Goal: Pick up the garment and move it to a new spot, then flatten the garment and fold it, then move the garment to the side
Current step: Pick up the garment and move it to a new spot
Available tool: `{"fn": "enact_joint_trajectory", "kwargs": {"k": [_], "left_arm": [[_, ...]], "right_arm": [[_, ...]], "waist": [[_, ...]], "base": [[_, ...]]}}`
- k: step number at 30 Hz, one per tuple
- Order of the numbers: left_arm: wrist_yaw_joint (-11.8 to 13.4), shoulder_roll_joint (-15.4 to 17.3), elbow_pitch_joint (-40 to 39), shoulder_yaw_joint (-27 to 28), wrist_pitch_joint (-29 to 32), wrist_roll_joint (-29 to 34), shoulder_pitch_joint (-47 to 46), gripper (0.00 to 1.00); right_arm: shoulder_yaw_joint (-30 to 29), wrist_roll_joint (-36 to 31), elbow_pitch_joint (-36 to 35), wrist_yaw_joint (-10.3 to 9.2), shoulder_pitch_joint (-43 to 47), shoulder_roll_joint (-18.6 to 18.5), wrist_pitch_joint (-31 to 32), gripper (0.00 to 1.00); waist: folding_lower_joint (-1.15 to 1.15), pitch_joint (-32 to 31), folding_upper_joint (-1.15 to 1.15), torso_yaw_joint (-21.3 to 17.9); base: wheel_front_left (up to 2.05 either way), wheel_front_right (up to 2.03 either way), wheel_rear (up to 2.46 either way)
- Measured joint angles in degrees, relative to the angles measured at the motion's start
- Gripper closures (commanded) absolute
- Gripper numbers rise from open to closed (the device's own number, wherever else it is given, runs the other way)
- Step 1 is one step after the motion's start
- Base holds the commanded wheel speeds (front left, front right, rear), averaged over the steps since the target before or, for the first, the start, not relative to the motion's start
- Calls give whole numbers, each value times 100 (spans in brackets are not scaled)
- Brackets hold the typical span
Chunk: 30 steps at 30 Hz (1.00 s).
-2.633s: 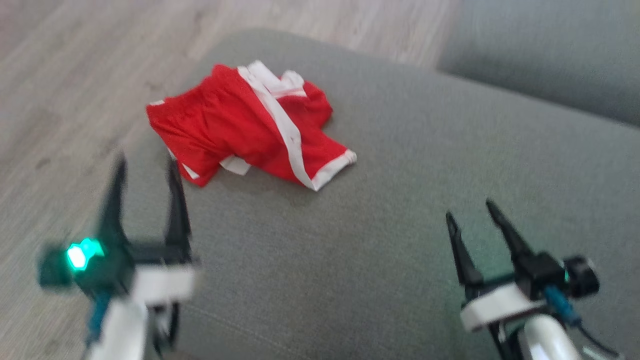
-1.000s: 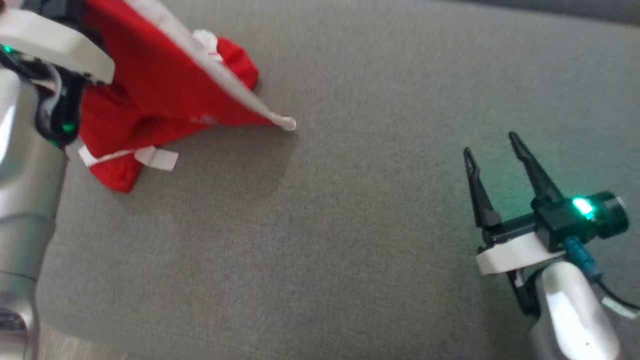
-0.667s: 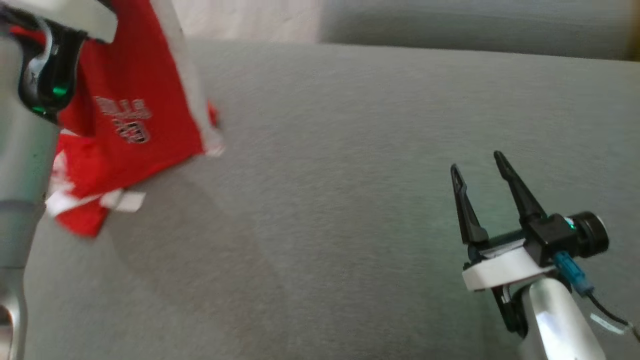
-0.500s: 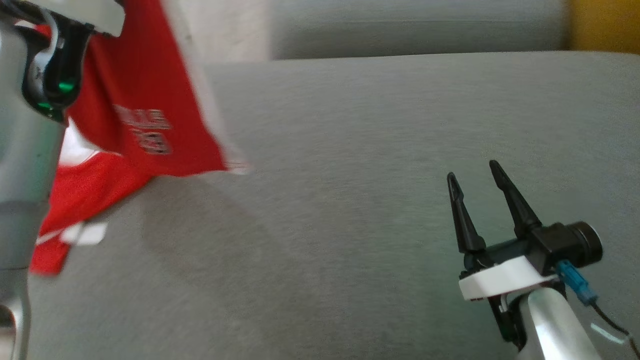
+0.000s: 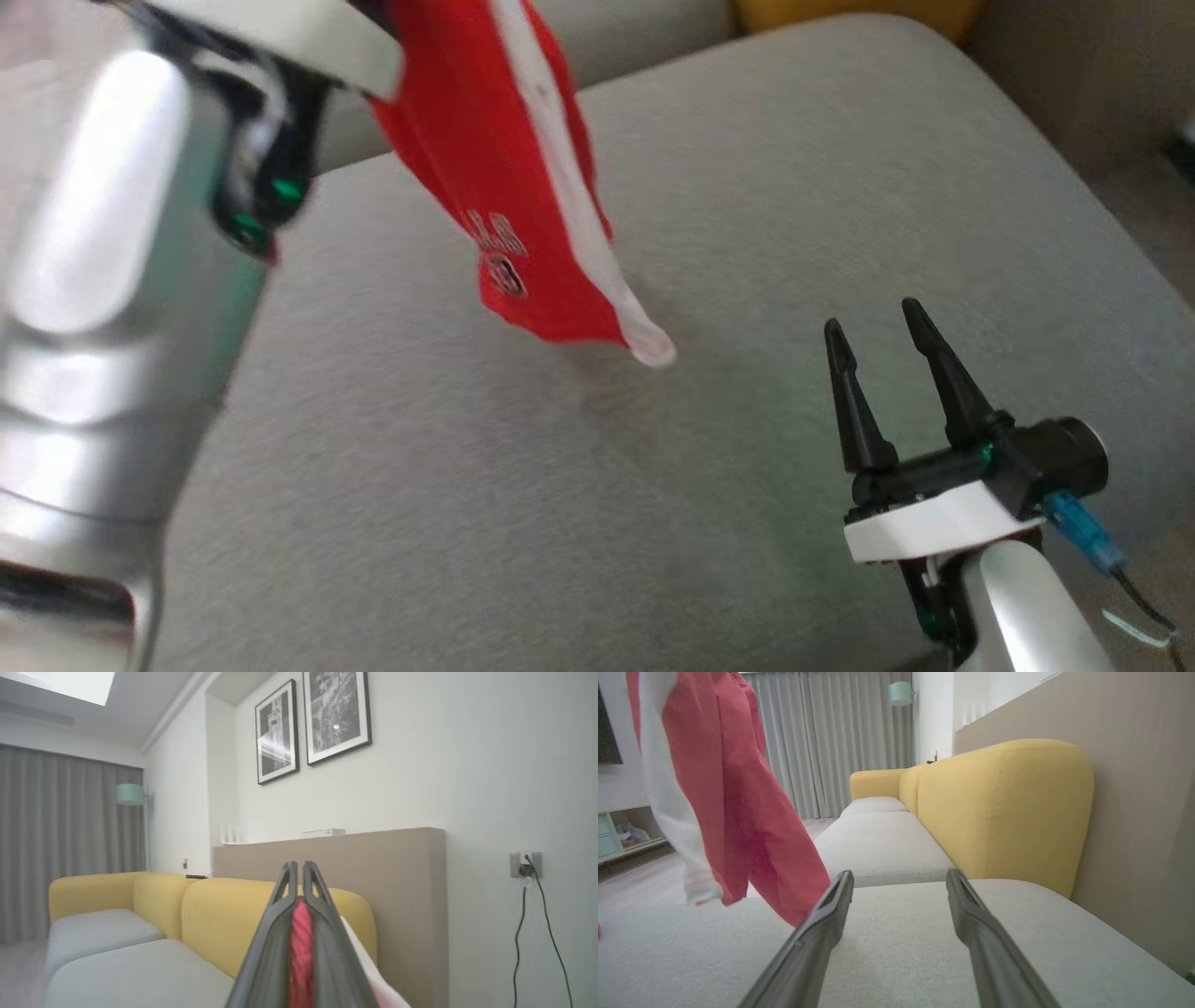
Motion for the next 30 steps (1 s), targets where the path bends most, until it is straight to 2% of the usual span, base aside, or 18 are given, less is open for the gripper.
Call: {"fn": "enact_joint_trajectory", "kwargs": {"k": [4,8,10,11,14,15,16,21,25,30], "left_arm": [[-3,-118,74,-265,-438,245,366,100],[-60,-143,369,-563,-1106,444,1186,100],[-88,-209,539,-720,-1363,489,1711,100],[-92,-323,720,-810,-1495,542,2277,100],[8,-492,943,-864,-1551,719,3080,100],[31,-566,914,-767,-1551,779,3334,64],[52,-657,829,-606,-1551,856,3572,0],[66,-956,314,75,-1567,1376,4345,0],[77,-1155,-226,739,-1567,1991,5123,0],[103,-1321,-759,1503,-1567,2465,5946,0]], "right_arm": [[25,108,-74,0,-60,0,0,0],[13,158,-71,0,-209,1,0,0],[7,159,-66,0,-226,1,0,0],[3,167,-27,0,-224,2,0,0],[-1,200,62,0,-222,3,0,0],[-1,200,100,0,-220,4,0,0],[-4,200,126,0,-218,7,0,0],[-99,178,255,0,-174,13,0,0],[-190,57,363,0,41,15,2,0],[-197,-48,447,0,387,20,5,0]], "waist": [[0,284,0,-254],[2,623,0,-319],[3,739,0,-290],[2,789,0,-201],[2,799,0,-29],[2,790,0,34],[1,772,0,98],[1,628,0,375],[0,393,0,709],[-1,27,0,1143]], "base": [[0,0,0],[0,0,0],[0,0,0],[0,0,0],[0,0,0],[0,0,0],[0,0,0],[0,0,0],[0,0,0],[0,0,0]]}}
